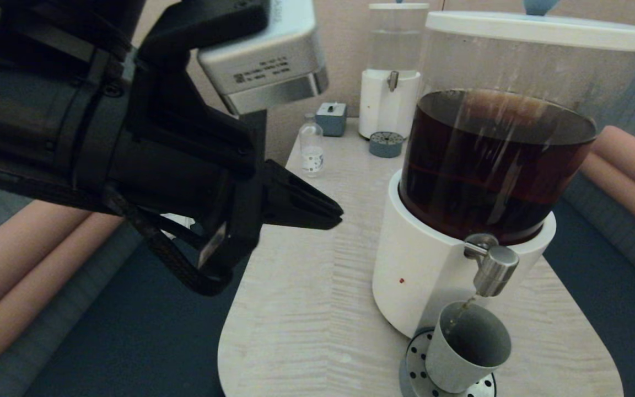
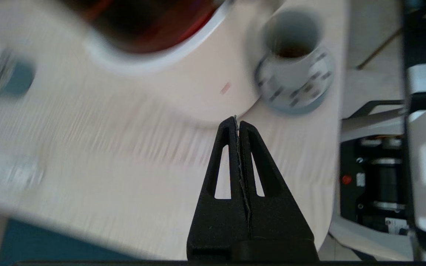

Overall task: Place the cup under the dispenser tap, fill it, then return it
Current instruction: Turn off the faucet

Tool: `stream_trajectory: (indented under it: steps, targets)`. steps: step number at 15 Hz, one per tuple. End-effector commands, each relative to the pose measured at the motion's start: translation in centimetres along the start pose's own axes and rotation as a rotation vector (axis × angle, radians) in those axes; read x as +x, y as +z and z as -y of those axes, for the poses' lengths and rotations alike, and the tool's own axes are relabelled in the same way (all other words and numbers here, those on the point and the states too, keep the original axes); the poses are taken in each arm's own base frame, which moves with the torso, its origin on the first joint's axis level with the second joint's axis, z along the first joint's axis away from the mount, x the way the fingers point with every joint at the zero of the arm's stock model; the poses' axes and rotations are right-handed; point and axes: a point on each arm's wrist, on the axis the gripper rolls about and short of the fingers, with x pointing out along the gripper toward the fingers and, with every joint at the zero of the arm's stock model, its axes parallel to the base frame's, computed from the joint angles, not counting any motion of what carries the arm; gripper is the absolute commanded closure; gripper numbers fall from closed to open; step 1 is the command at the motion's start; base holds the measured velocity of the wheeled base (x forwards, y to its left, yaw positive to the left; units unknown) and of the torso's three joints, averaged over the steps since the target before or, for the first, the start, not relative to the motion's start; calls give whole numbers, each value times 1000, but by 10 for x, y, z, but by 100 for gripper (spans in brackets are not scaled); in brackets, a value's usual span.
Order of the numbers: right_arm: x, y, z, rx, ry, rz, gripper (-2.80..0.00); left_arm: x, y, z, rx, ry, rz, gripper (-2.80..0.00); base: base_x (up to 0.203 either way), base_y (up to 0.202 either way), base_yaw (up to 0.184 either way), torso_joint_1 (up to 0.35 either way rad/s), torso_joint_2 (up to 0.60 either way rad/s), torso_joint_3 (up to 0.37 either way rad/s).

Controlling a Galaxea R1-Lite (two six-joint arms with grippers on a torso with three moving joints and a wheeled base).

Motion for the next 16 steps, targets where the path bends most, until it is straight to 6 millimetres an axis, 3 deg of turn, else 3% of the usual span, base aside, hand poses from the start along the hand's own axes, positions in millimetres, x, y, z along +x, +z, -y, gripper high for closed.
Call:
stream_trajectory:
  steps: [1,7,16]
  targets:
    - [1,-2,0,-1,1,-6,0,21,5,7,27,-52,13,0,0,0,0,0,0,0]
    - [0,-3,0,-1,1,-6,0,72,12,16,73,-81,4,0,0,0,0,0,0,0]
    - [0,-3,0,-1,1,-5,0,113,13,18,96,-86,16,0,0,0,0,0,0,0]
